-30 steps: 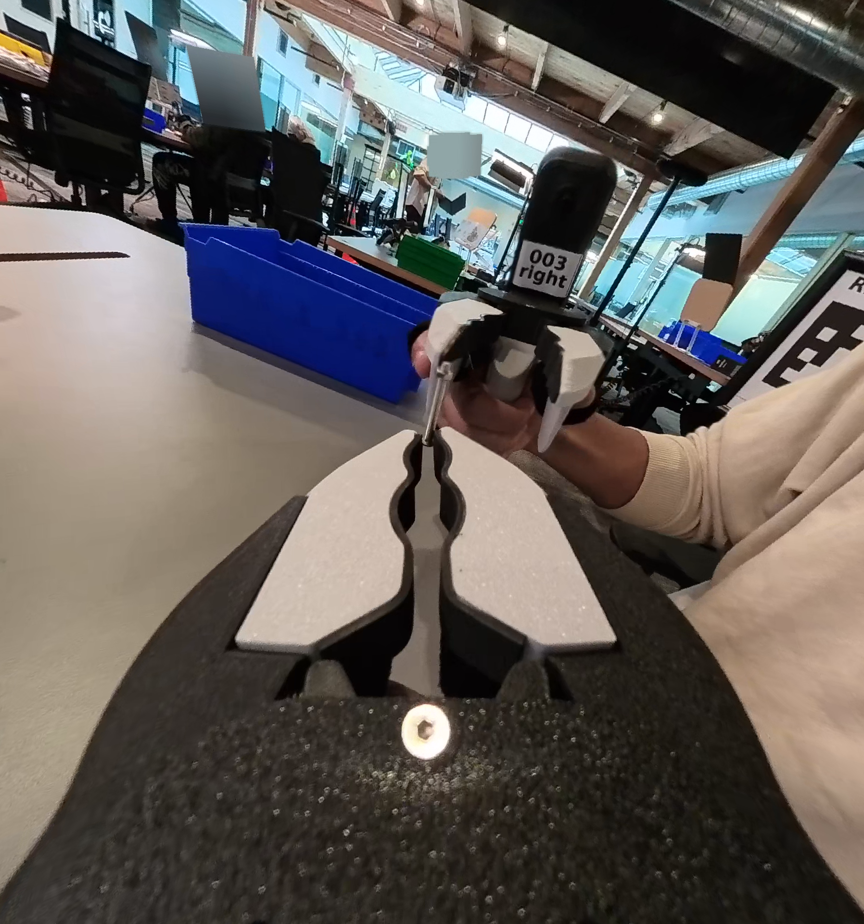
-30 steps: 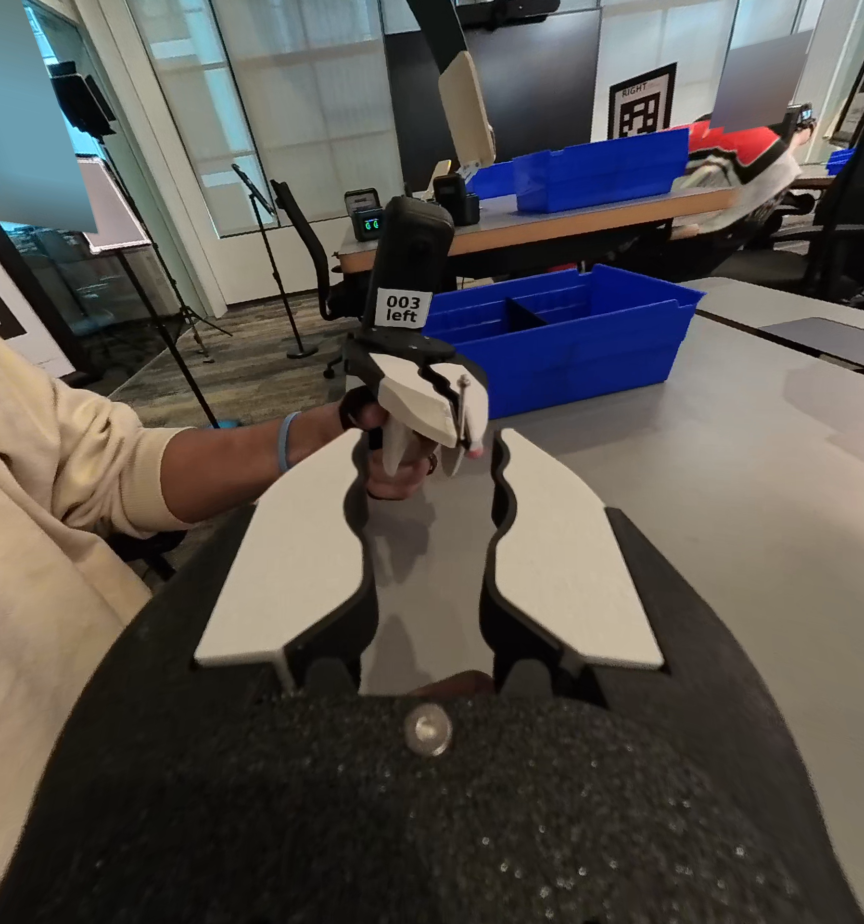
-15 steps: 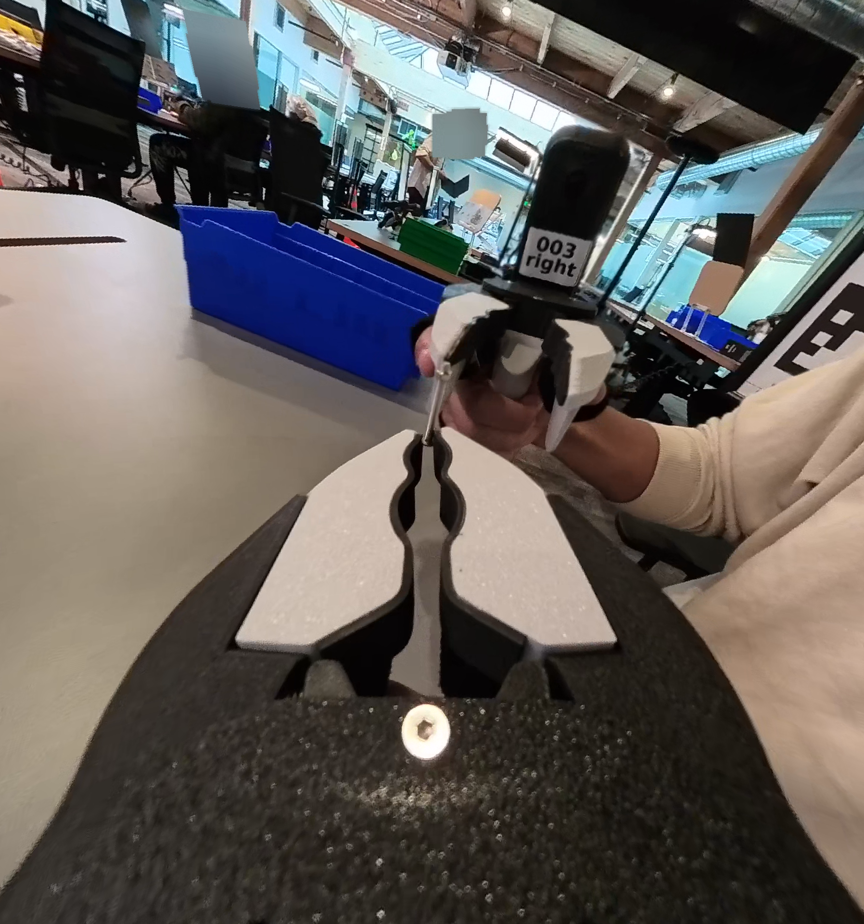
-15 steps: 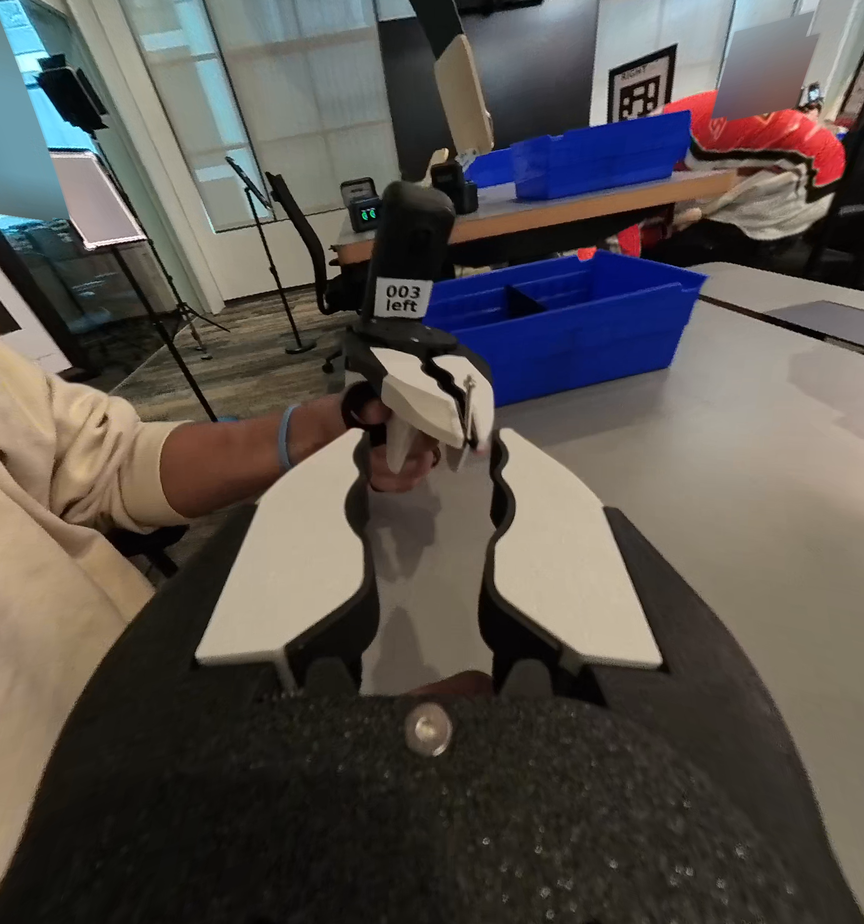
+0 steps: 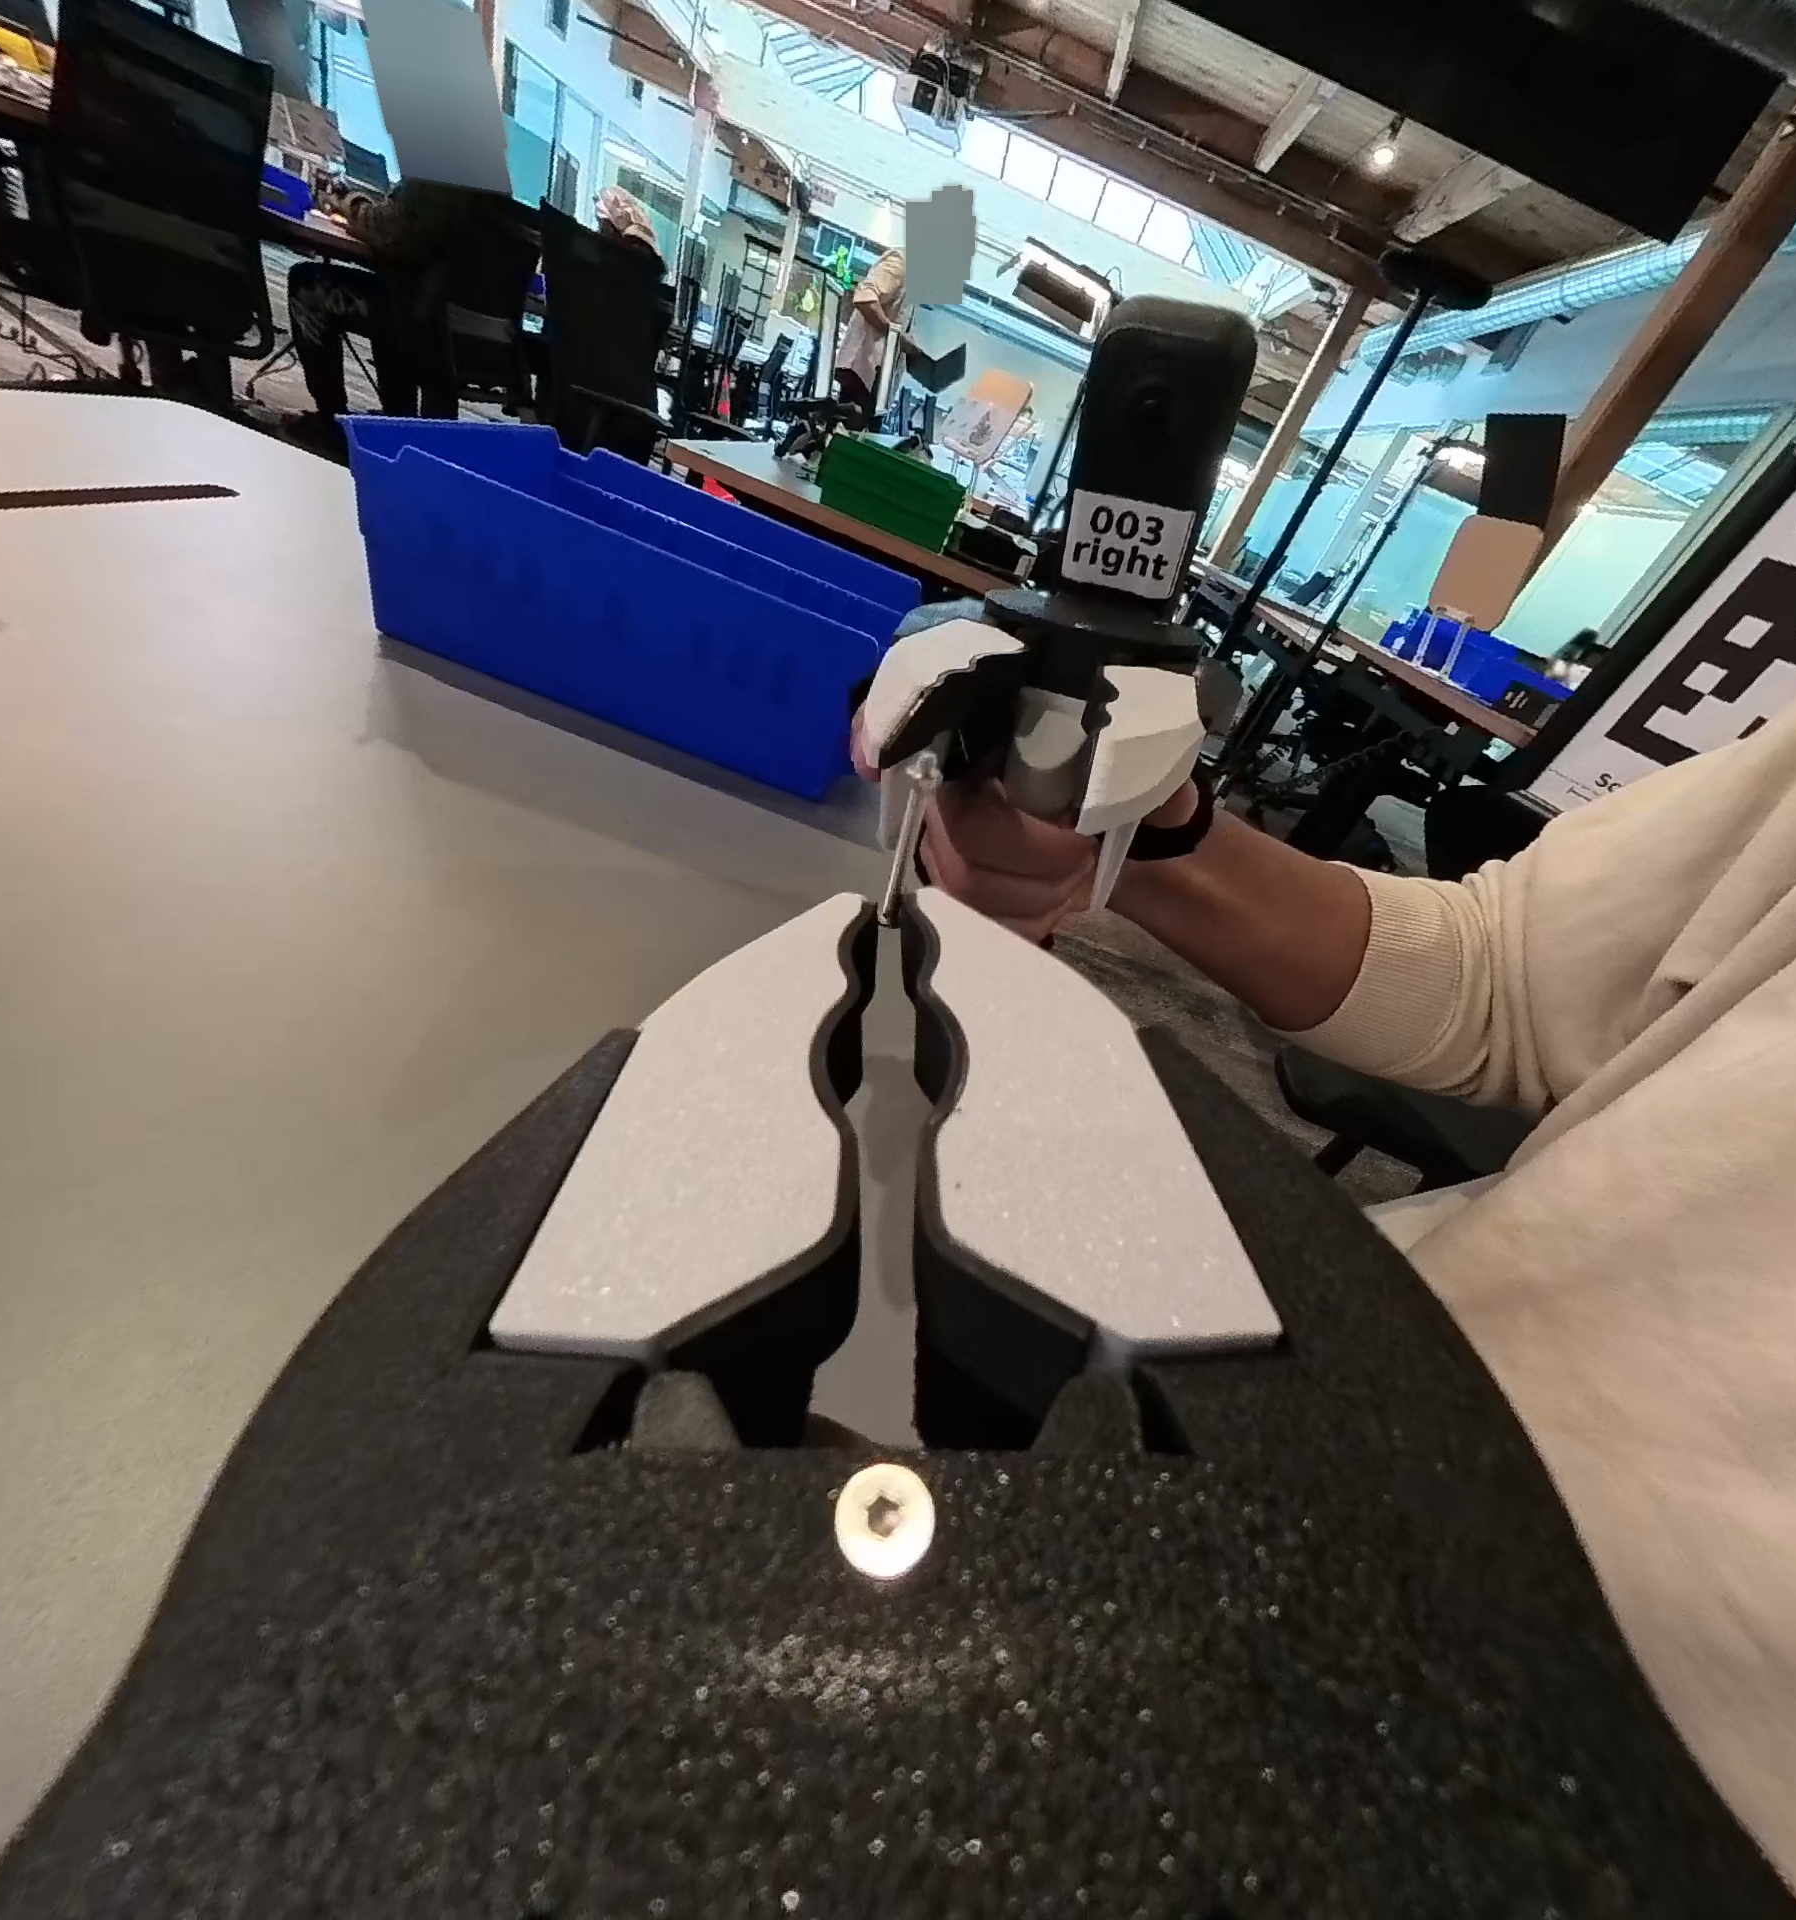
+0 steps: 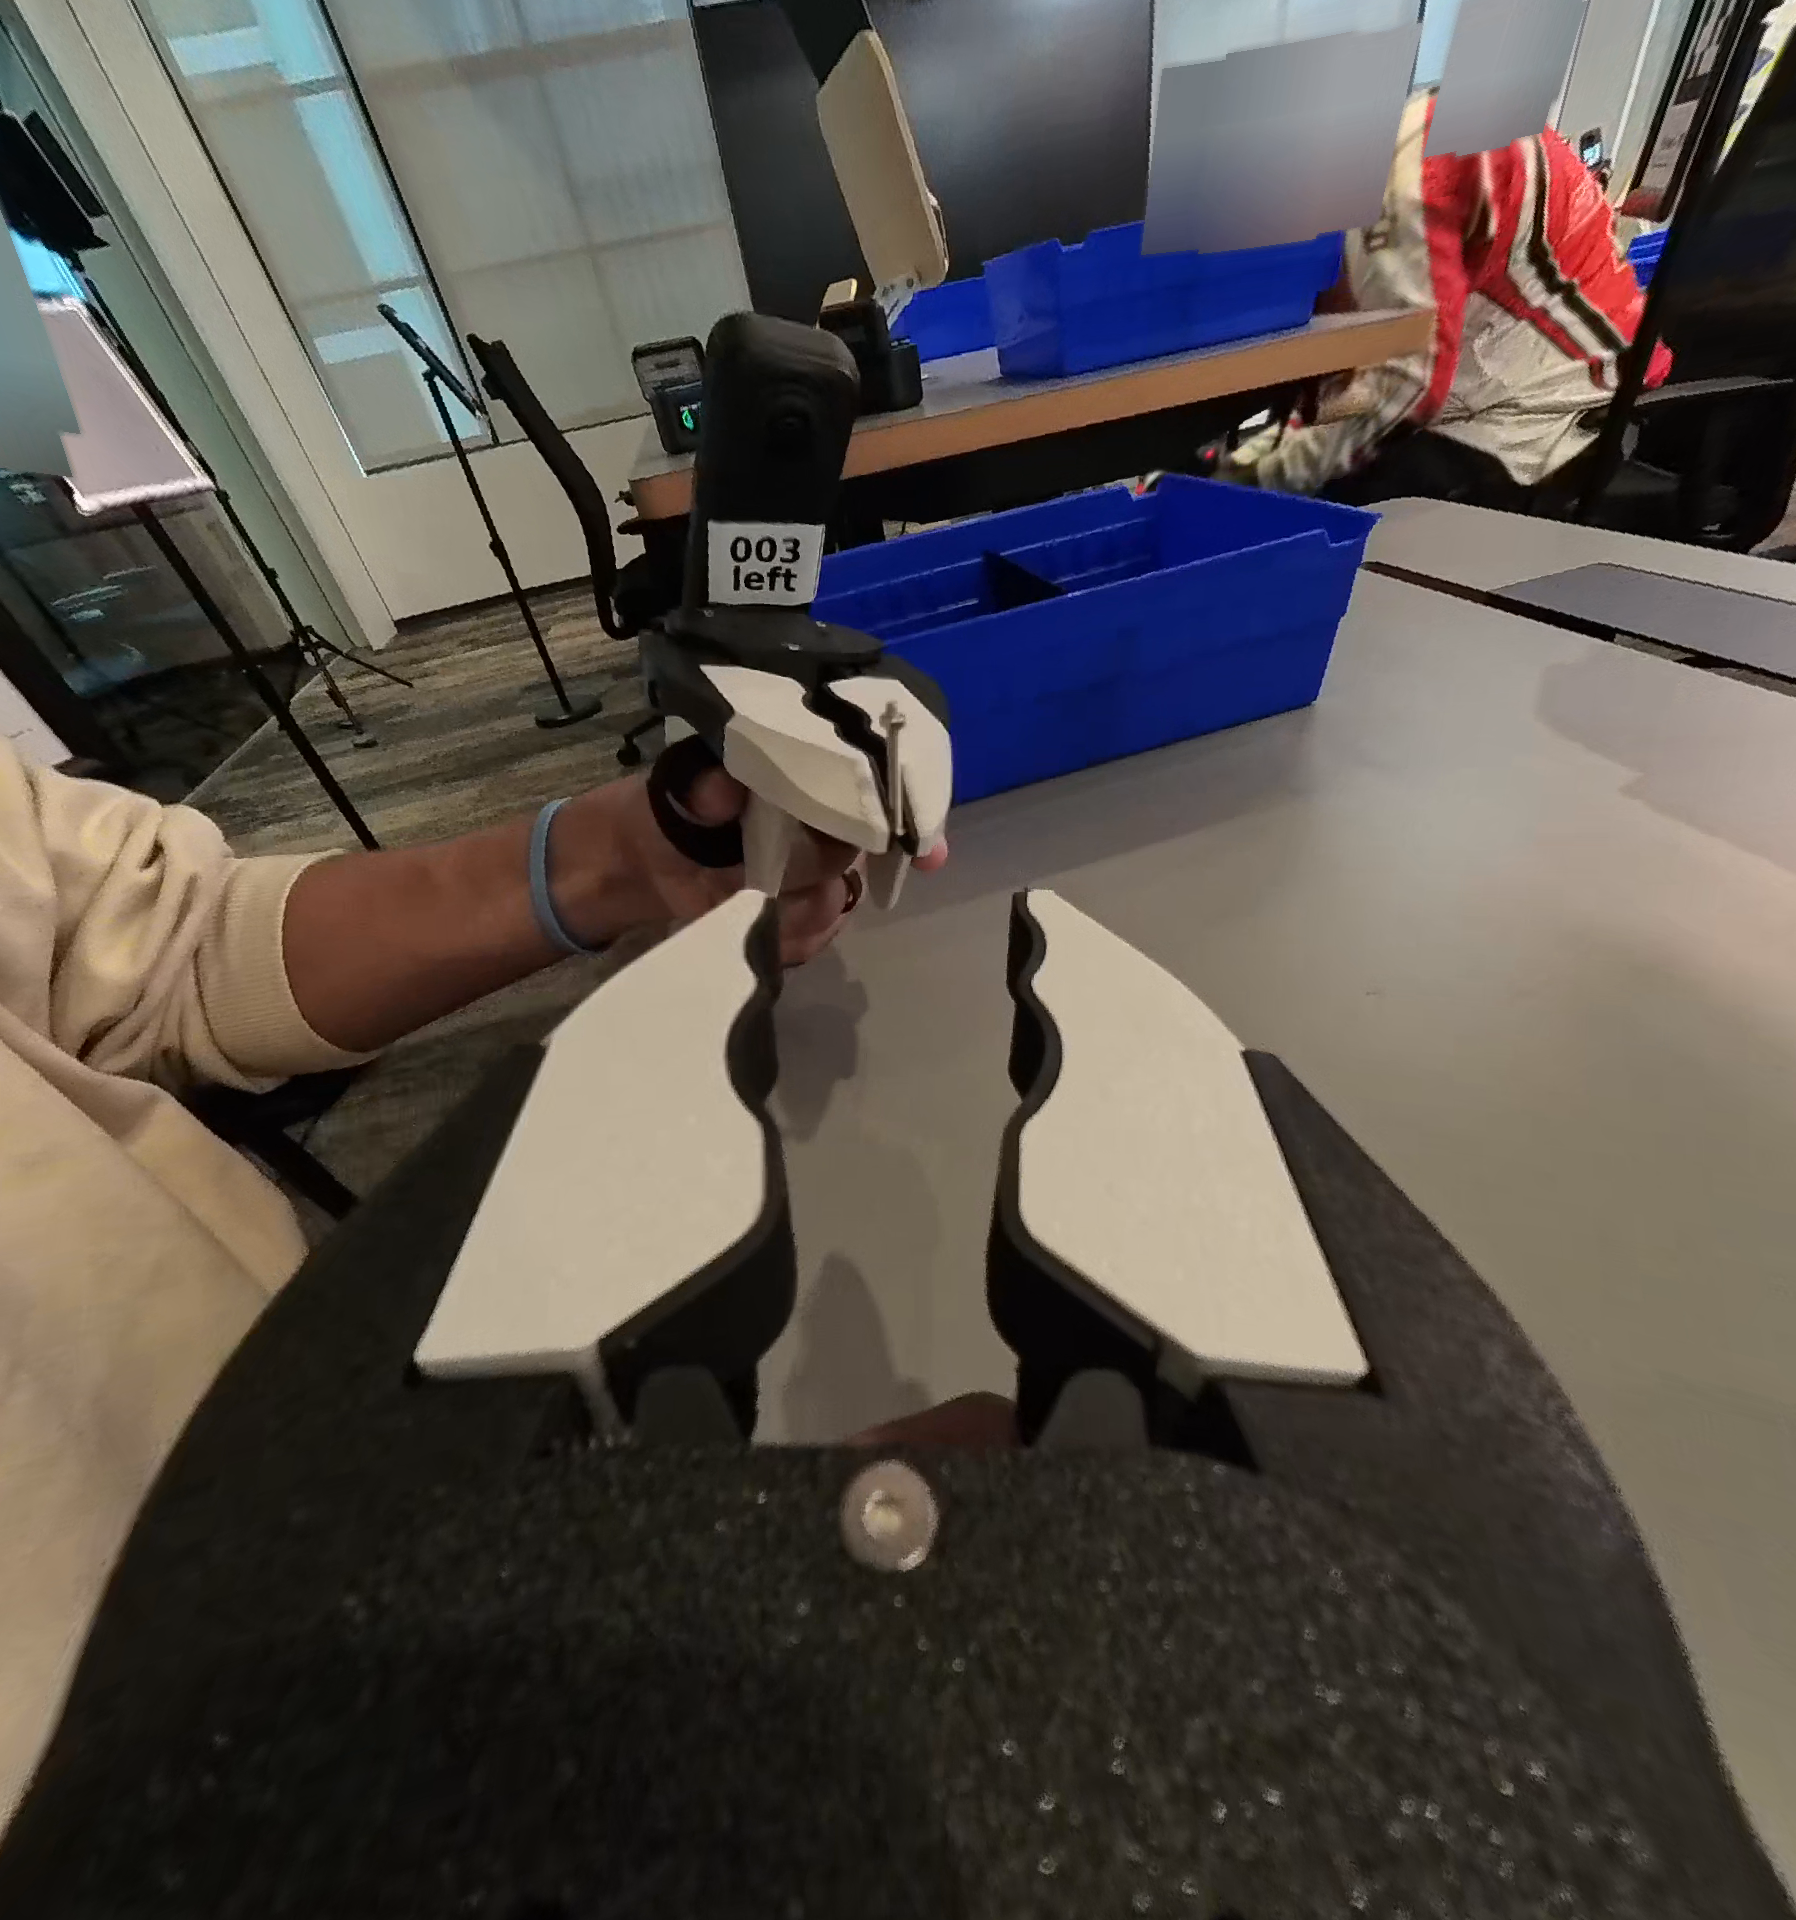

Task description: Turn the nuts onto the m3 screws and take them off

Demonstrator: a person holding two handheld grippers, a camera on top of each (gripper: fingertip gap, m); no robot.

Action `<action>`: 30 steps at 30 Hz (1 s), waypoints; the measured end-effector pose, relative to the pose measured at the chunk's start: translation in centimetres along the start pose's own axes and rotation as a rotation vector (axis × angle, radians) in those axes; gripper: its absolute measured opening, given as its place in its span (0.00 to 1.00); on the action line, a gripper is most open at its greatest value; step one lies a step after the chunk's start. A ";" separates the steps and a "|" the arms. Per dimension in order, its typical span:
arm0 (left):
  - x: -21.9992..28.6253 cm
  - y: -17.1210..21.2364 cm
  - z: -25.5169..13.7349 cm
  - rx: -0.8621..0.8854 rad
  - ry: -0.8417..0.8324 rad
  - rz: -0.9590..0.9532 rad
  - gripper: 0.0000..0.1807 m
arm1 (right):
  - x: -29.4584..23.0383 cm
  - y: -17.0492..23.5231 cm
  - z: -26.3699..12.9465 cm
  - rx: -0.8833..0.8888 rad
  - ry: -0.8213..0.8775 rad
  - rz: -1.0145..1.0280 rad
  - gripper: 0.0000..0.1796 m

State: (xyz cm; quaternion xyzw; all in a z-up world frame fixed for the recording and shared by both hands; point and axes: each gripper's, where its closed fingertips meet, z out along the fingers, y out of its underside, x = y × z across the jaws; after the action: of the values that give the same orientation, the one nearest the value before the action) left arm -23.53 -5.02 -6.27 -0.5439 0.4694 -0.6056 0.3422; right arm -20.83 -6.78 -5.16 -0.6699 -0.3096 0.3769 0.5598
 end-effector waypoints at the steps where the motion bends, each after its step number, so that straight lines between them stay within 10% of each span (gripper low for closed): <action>1: -0.1 0.2 0.1 -0.019 -0.010 0.010 0.02 | 0.1 0.1 0.0 -0.027 0.001 -0.023 0.22; 14: 0.0 2.6 1.0 -0.188 -0.064 0.119 0.02 | -0.8 1.7 3.0 -0.676 -0.161 -0.371 0.15; 30: 0.1 2.3 1.2 -0.176 -0.074 0.140 0.02 | 0.0 1.3 2.8 -0.730 -0.122 -0.463 0.03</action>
State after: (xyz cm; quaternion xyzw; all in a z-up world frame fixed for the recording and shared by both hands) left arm -22.65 -6.13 -8.45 -0.5597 0.5446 -0.5162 0.3515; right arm -23.21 -5.59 -6.72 -0.7135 -0.5968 0.1461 0.3368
